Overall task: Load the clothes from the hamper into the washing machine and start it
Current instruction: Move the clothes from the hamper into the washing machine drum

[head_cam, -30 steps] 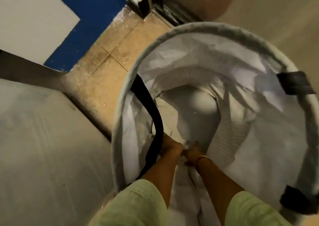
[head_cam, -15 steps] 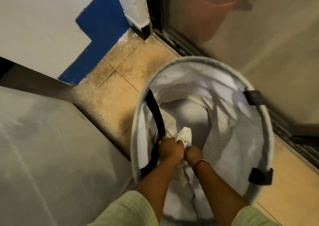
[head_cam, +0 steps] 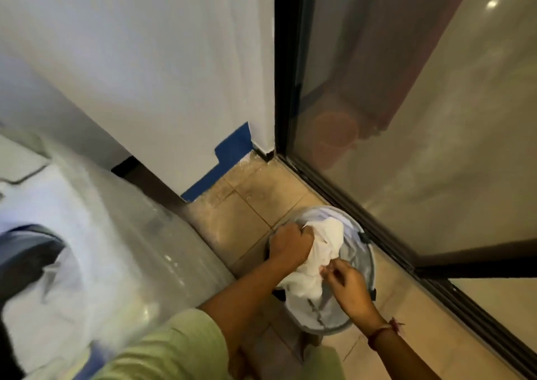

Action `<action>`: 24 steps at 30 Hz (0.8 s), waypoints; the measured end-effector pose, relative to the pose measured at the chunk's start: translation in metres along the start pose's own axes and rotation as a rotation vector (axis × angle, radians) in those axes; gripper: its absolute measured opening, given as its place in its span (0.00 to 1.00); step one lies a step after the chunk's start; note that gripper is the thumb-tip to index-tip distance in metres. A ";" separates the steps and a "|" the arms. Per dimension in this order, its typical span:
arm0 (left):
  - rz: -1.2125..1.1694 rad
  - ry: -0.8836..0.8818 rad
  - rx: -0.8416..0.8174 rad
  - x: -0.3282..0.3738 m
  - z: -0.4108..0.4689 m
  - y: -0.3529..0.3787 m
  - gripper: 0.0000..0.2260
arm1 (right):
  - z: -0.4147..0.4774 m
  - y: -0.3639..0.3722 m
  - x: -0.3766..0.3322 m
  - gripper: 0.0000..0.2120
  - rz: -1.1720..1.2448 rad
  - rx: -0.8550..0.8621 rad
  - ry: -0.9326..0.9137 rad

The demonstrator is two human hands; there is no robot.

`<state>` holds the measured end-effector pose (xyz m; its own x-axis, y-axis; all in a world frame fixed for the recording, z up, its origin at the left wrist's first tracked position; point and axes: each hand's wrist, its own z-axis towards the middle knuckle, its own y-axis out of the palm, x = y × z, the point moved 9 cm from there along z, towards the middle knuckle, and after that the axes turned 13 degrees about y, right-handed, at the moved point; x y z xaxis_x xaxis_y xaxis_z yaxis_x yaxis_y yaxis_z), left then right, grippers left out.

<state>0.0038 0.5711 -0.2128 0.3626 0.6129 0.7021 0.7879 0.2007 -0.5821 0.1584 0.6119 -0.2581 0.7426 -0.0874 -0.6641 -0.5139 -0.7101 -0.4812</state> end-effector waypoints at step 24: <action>-0.918 0.339 0.714 0.022 -0.293 -0.371 0.06 | -0.210 0.082 -0.278 0.07 0.165 -0.295 -0.557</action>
<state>-0.1345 0.2867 0.1384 0.0089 -0.1893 0.9819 0.4068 0.8977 0.1694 0.0001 0.4310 0.0068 0.2899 0.1072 -0.9510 -0.4035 -0.8874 -0.2230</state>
